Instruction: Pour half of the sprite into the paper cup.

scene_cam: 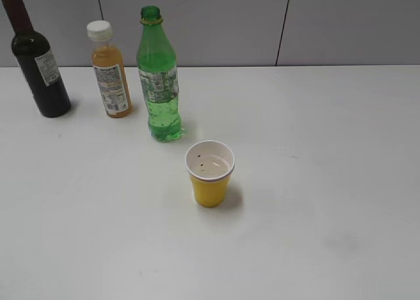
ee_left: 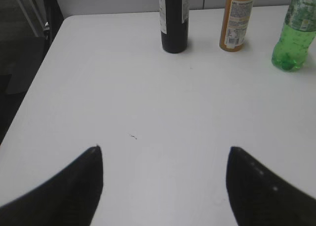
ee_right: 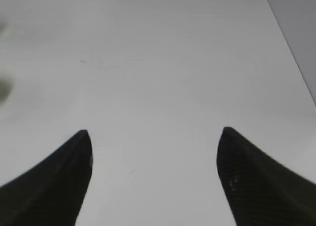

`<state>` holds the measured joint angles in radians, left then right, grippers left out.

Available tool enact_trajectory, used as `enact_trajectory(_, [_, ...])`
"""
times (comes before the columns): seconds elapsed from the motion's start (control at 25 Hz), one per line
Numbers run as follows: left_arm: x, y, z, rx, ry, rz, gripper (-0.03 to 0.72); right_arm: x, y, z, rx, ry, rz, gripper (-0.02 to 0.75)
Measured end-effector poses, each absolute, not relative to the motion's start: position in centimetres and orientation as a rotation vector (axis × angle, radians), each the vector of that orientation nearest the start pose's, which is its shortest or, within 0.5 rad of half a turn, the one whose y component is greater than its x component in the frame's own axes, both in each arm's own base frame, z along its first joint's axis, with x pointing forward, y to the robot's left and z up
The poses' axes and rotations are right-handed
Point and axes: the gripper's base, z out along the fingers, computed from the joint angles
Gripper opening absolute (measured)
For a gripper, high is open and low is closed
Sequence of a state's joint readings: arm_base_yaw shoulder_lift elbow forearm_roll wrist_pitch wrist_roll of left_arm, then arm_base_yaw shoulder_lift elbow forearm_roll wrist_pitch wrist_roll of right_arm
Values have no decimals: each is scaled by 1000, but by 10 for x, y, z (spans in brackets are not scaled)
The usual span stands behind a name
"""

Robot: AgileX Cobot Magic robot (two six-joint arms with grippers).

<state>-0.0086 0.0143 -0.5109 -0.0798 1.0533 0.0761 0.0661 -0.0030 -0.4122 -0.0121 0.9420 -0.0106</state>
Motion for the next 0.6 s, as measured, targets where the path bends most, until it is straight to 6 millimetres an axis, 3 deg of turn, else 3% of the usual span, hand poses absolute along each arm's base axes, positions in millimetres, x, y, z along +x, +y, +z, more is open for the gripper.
enact_trajectory(0.6, [-3,-6,280,87,2038,-56,590,9,0,262,-78,2009,21,592])
